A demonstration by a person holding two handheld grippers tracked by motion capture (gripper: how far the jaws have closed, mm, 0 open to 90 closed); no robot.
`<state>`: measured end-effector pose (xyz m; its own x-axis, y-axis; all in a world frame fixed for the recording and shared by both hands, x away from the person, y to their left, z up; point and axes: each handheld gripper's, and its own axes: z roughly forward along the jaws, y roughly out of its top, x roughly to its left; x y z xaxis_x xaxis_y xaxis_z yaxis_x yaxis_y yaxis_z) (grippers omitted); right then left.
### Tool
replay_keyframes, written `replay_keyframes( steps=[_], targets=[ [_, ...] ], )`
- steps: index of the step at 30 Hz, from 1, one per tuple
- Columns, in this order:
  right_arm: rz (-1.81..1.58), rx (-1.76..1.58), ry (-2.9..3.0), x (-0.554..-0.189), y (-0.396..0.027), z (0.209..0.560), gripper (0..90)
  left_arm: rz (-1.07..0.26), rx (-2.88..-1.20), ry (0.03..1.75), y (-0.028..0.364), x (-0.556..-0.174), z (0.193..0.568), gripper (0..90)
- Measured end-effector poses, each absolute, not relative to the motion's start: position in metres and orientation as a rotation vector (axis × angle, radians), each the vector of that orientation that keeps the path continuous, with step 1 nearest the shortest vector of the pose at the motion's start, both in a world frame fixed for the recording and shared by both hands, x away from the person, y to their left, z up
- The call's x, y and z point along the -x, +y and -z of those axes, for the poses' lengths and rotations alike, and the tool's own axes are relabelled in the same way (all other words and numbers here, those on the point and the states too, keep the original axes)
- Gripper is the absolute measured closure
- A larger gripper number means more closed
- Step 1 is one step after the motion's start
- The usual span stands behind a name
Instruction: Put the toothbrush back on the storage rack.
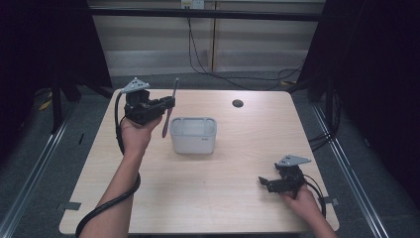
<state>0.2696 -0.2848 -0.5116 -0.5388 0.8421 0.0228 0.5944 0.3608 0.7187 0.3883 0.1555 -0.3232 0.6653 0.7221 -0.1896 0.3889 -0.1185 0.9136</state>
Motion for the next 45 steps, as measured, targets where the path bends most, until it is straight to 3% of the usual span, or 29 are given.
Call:
replay_keyframes(
  steps=[45],
  targets=[
    [-0.984,-1.262,2.279,-0.270,-0.285,0.512,12.9,-0.364,-1.693,0.887,0.135,-0.420,0.317,81.0]
  ],
)
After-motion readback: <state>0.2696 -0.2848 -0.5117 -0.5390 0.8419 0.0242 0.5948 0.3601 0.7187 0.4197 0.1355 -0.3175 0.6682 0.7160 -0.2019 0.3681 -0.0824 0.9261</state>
